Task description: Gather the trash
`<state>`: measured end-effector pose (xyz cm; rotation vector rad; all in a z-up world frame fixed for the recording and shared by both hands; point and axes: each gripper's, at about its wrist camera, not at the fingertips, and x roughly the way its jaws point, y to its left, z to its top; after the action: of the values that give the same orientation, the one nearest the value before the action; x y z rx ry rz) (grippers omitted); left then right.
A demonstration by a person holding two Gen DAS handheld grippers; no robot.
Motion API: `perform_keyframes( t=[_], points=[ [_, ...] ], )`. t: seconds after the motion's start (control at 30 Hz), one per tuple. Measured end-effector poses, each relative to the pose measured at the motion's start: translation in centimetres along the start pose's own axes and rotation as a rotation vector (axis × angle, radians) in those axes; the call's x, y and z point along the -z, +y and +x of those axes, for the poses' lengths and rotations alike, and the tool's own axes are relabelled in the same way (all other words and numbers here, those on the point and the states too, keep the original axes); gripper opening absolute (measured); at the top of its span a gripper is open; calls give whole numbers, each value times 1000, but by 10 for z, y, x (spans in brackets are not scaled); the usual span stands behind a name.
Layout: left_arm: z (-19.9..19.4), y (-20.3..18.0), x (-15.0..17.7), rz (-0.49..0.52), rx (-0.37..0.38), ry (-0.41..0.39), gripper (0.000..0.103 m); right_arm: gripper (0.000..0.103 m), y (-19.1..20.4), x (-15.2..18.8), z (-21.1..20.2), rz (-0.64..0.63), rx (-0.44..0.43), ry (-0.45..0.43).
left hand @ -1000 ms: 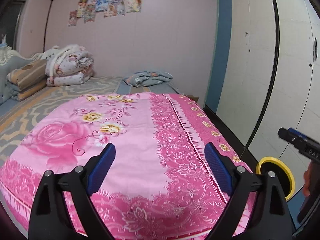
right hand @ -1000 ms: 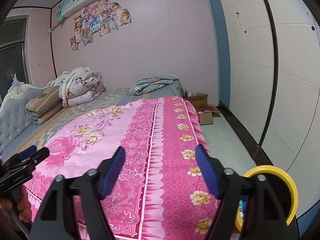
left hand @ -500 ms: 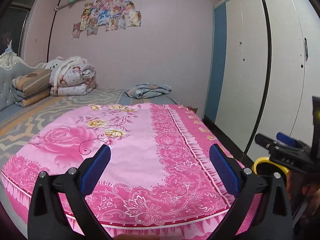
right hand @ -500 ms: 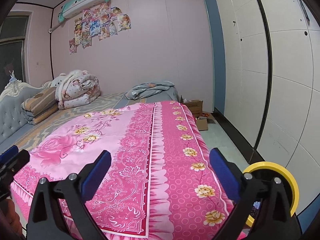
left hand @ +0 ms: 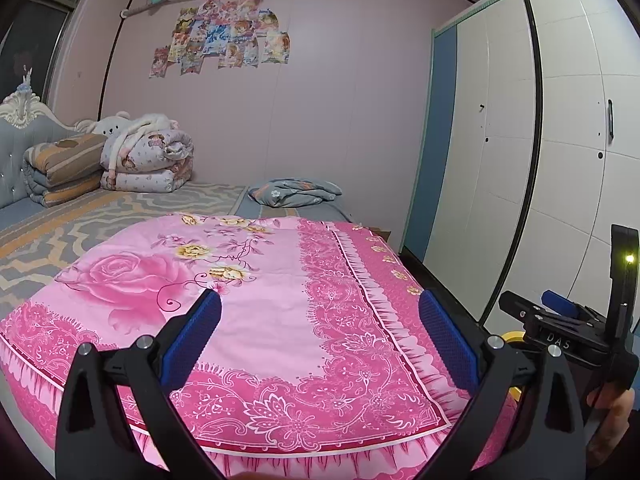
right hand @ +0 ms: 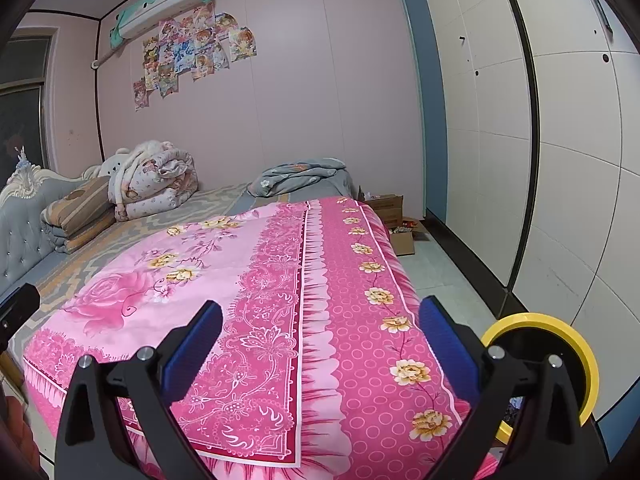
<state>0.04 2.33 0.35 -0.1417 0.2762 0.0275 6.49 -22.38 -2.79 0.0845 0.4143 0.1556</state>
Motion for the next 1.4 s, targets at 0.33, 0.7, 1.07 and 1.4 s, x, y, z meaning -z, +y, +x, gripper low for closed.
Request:
perform_keyframes(
  t=[0.33,0.7,1.07,1.4],
  points=[
    [2,2,-1,-10,7,3,95,95,-1,2,4,10,-9,20],
    [3,3,-1,-13,8,3,95,95,-4,3,6,20,-10,28],
    [4,2,0,-9,12,4,95,95,-4,5,7,26,-9,35],
    [9,2,3,-11,21,14,95,95,-4,8,9,38,-8,52]
  ],
)
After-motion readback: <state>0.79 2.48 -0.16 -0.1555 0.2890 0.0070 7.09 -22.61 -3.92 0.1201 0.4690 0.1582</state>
